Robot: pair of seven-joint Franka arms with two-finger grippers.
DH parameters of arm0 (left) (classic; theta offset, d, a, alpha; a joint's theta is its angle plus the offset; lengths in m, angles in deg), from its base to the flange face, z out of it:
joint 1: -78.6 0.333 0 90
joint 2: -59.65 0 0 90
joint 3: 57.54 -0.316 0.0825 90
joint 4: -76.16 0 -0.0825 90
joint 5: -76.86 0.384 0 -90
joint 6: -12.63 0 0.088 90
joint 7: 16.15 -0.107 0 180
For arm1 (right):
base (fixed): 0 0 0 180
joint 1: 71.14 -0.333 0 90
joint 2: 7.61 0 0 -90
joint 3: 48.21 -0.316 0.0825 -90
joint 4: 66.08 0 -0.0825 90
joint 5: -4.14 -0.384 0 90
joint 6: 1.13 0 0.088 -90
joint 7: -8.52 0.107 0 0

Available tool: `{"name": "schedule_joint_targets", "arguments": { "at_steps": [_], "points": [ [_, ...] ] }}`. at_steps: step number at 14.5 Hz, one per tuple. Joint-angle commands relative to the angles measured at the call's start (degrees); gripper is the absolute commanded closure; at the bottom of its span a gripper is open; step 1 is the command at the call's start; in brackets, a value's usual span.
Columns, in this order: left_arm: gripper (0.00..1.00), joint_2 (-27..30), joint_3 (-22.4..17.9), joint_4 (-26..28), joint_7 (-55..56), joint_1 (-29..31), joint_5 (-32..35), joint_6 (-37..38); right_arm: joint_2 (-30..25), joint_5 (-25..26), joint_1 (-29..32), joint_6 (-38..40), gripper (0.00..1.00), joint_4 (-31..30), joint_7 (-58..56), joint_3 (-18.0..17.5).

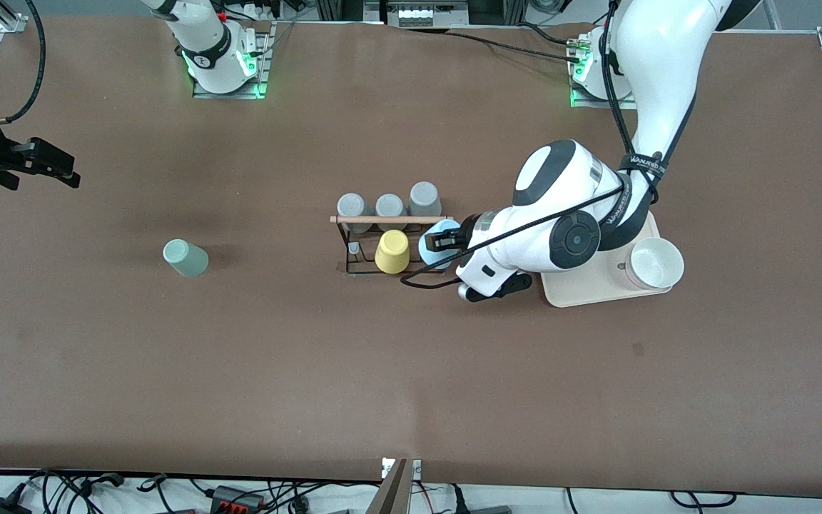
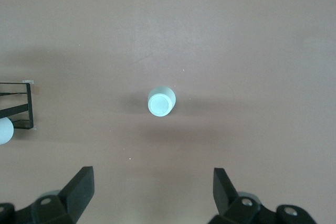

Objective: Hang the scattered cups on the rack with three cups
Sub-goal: 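Carry the light blue cup with the left gripper to the rack, then hang the light blue cup on the rack peg beside the yellow cup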

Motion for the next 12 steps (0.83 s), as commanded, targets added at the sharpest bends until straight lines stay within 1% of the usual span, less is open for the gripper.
{"name": "schedule_joint_targets", "arguments": {
  "at_steps": [1, 4, 6, 8, 9, 10, 11, 12],
  "points": [
    [0.90, -1.5, -0.5, -1.4, 0.1, -1.7, 1.7, 0.2, -0.8, -0.8, 0.2, 0.0, 0.00, 0.0, 0.5, 0.1],
    [0.89, -2.4, -0.6, -1.2, -0.1, -3.1, 2.1, -1.7, -0.8, -0.8, 0.2, 0.0, 0.00, 0.0, 0.6, 0.1],
    [0.82, -2.7, -0.5, -1.2, -1.8, -3.2, 7.2, -1.7, -0.8, -0.8, 0.2, 0.0, 0.00, 0.0, 0.5, 0.1],
    [0.79, -3.0, -0.5, -1.1, -3.3, -3.6, 8.5, -1.8, -0.8, -0.8, 0.2, 0.0, 0.00, 0.0, 0.5, 0.1],
    [0.69, -3.7, -0.4, -1.1, -3.8, -3.7, 8.5, -1.9, -0.8, -0.8, 0.2, 0.0, 0.00, 0.0, 0.6, 0.1],
    [0.57, -4.1, -0.4, -1.4, -3.8, -3.7, 8.3, -2.0, -0.8, -0.8, 0.2, 0.0, 0.00, 0.0, 0.5, 0.1],
    [0.51, -4.1, -0.4, -1.4, -3.4, -3.7, 8.2, -2.0, -0.8, -0.8, 0.2, 0.0, 0.00, 0.0, 0.5, 0.1],
    [0.30, -4.1, -0.4, -1.3, -3.1, -3.7, 8.1, -2.0, -0.8, -0.8, 0.3, 0.0, 0.00, 0.0, 0.5, 0.1]
  ]
}}
